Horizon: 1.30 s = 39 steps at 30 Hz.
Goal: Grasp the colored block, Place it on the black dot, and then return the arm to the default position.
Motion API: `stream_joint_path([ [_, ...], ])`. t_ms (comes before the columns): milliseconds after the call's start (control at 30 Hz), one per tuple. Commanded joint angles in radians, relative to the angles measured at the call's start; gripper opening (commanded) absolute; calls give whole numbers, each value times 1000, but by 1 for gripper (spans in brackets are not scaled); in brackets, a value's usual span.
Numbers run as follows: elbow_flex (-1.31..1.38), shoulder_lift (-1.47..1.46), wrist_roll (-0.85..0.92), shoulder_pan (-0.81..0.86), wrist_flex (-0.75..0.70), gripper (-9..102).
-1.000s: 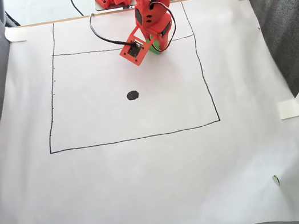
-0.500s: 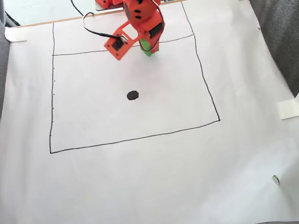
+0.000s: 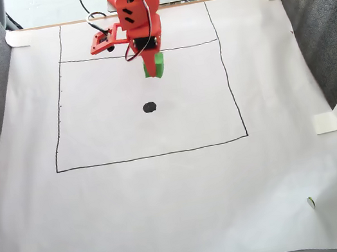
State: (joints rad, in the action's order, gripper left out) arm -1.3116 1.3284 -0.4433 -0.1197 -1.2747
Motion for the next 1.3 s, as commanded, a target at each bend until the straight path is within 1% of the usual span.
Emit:
stream_joint_path([
  [0,115,-3,-21,25,-31,0],
  [167,238,-80,-58,48,-103,0],
  [400,457,-258,-112,58,-242,0],
  [500,540,-322,-118,64,-276,0],
  [767,683,-431,-109,101,-275,0],
  [1033,716,-509,-46,115,-195,0],
  [1267,716,-532,-23,81,-210,0],
])
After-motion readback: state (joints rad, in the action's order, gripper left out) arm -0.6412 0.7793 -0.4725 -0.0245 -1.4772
